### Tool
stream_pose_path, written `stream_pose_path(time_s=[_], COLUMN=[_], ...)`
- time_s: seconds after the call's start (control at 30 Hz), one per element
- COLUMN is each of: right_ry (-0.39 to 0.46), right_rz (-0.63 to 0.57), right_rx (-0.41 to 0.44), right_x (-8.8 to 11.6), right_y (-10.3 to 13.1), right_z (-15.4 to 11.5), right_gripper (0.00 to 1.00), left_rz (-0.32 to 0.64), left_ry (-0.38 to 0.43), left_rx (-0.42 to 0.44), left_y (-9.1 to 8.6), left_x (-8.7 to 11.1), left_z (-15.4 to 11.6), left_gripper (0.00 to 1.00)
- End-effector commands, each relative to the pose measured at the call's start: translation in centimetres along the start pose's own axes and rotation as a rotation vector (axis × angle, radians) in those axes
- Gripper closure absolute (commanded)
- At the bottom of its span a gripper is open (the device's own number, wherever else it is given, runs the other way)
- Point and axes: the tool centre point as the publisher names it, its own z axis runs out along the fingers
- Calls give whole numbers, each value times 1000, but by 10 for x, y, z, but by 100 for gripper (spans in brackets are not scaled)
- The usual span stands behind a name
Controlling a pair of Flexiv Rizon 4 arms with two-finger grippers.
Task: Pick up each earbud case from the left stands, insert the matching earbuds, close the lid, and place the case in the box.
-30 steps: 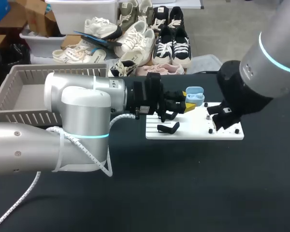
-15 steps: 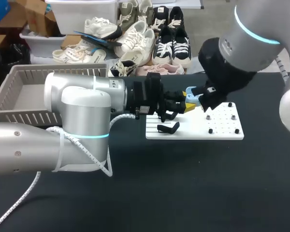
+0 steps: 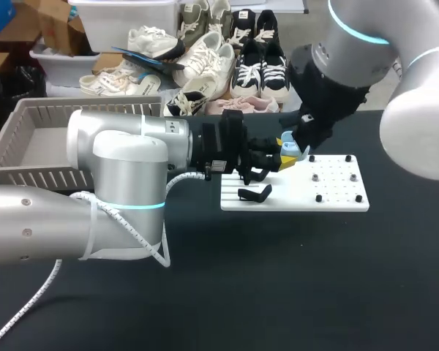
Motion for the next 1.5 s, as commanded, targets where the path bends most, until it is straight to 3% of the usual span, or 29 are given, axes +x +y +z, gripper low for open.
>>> stream_pose_path(time_s=[0.03,0.67,1.5], right_ry=[41,68,64], right_rz=[-10,-61,-59], right_rx=[3,-10,-17], right_x=[-14,-37,-37], right_y=[-1,-12,-16], right_z=[11,33,33], right_gripper=[100,100,100], left_rz=[1,1,1], left_ry=[-4,-4,-4], left_rx=[-3,-3,-3], left_y=[0,0,0], left_x=[1,1,1], left_z=[0,0,0], left_gripper=[100,100,100])
